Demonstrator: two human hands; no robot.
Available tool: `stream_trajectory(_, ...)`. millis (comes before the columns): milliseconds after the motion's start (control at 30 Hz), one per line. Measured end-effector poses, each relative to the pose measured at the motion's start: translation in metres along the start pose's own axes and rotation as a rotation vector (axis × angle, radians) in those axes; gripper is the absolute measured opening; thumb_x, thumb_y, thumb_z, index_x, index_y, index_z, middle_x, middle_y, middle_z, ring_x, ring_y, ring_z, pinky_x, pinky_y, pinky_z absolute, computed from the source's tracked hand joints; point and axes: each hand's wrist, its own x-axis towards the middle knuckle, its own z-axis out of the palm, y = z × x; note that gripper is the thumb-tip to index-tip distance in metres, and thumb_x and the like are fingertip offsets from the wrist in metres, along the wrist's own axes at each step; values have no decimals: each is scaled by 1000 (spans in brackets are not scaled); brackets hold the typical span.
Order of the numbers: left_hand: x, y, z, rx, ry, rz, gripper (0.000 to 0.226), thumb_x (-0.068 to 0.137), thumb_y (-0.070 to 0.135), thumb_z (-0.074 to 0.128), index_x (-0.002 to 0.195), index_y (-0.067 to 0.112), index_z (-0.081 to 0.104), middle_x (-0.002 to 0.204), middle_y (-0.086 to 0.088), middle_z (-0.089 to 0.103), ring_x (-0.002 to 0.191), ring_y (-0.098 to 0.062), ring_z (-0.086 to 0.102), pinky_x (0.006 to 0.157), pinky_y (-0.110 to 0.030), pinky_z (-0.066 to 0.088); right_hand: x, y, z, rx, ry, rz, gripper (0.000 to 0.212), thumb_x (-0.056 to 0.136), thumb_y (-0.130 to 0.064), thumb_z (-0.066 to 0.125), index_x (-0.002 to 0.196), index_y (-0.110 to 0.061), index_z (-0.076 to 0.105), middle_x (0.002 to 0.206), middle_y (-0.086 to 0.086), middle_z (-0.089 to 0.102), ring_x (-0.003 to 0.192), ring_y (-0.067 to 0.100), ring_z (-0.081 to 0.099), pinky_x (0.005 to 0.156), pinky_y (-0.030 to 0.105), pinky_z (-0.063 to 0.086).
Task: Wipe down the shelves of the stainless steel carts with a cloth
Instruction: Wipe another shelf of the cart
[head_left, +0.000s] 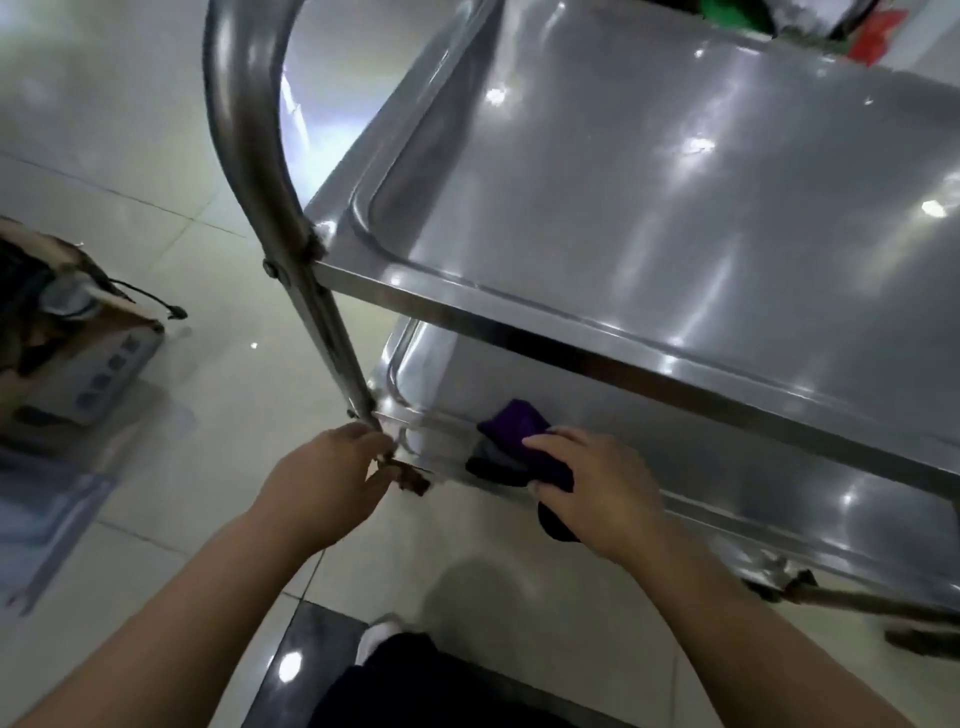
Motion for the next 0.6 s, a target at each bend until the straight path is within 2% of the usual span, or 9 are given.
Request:
stream_trajectory(133,29,-7,39,16,164,143,35,88,24,60,121,15,61,123,-4,59,109,-26,58,83,-37,53,35,19,21,1,154,-64,47,82,-35,69,127,-29,57,126,-4,57,106,20,55,89,33,42)
stream_trajectory(267,62,-21,76,136,272,242,38,91,29,57,125,13,57,128,-7,55,114,-24,55,87,-38,52,69,26,42,-29,270,-152,47,83,-35,67,127,-24,57,123,0,61,99,22,58,86,39,47)
stream_trajectory(367,84,-32,97,164,378,322,28,83,24,68,106,9,69,108,-10,65,95,-26,64,70,-36,58,91,32,61,2,358,-217,47,82,-40,59,126,-25,57,120,-2,61,98,18,57,83,38,48)
stream_trajectory(433,95,-39,109,167,416,361,19,82,25,69,94,11,72,96,-6,67,83,-24,66,64,-33,57,103,35,76,1,371,-231,46,83,-40,61,127,-29,55,121,-5,60,100,14,54,85,37,47)
stream_trajectory(500,102,-46,120,135,423,367,17,85,29,65,89,15,73,91,-1,66,80,-21,64,65,-32,55,112,40,91,-24,322,-235,46,85,-43,60,129,-33,52,125,-7,55,105,13,51,88,37,46)
stream_trajectory(600,107,-54,127,54,490,383,12,77,28,73,82,18,74,79,2,67,71,-19,64,56,-30,54,125,47,110,-114,225,-237,49,80,-61,52,125,-41,48,129,-10,46,109,14,46,91,40,44)
